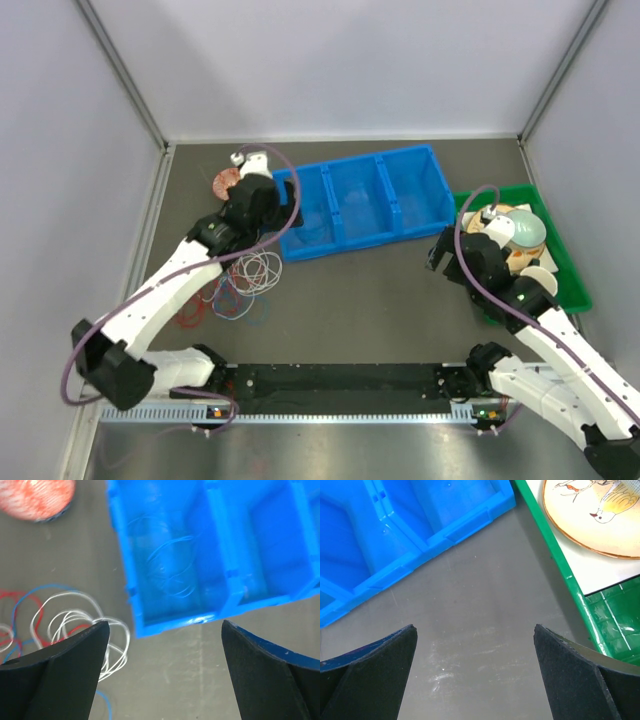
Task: Untangle the cables
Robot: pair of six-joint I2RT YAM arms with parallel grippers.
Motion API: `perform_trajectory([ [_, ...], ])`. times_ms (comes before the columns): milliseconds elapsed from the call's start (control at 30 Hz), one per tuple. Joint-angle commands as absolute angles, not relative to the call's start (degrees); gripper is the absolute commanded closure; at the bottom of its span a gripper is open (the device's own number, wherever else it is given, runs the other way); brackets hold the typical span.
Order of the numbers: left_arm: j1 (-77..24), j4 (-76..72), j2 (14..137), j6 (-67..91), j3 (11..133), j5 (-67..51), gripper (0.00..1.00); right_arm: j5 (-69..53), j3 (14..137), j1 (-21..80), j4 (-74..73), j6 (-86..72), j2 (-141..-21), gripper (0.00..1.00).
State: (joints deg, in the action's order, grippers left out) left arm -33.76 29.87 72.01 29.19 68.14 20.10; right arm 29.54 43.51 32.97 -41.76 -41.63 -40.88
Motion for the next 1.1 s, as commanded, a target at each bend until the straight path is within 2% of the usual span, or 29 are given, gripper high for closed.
perform_trajectory([
  [0, -34.27, 36.73, 68.03, 33.74, 58.12, 23.81, 0.01, 28.30, 43.16, 33.31, -38.77, -42.45, -40.96, 0.01],
  [67, -37.25, 38.84, 66.89, 35.94, 53.90, 24.78, 0.02, 27.34, 42.19, 33.31, -37.89, -42.80, -41.74, 0.01],
  [100, -39.18, 40.41, 66.88, 40.30, 53.53, 28.96, 0.02, 26.99, 42.10, 33.31, -37.36, -42.89, -42.01, 0.01],
  [133, -42.33, 46.35, 66.88, 43.47, 53.70, 29.79, 0.02, 26.81, 42.10, 33.31, -37.27, -42.98, -42.45, 0.01],
  [267, -49.03, 50.18, 67.06, 51.85, 52.12, 30.23, 0.08, 26.28, 41.75, 33.31, -35.43, -42.63, -43.50, 0.02],
  [433, -51.85, 57.13, 70.93, 56.95, 50.20, 32.87, 0.14, 29.88, 45.16, 33.22, -35.07, -36.57, -43.94, 0.01],
  [700, -51.51, 45.81, 72.24, 58.10, 41.58, 32.70, 0.19, 27.43, 46.06, 33.31, -34.37, -37.52, -46.14, 0.01],
  [867, -50.10, 40.61, 72.60, 56.69, 38.76, 29.45, 0.30, 26.37, 44.56, 33.22, -34.10, -38.41, -45.18, 0.01],
  [1067, -47.11, 37.01, 72.07, 54.59, 35.95, 27.25, 0.36, 26.28, 43.07, 33.22, -34.01, -39.64, -43.07, 0.01],
])
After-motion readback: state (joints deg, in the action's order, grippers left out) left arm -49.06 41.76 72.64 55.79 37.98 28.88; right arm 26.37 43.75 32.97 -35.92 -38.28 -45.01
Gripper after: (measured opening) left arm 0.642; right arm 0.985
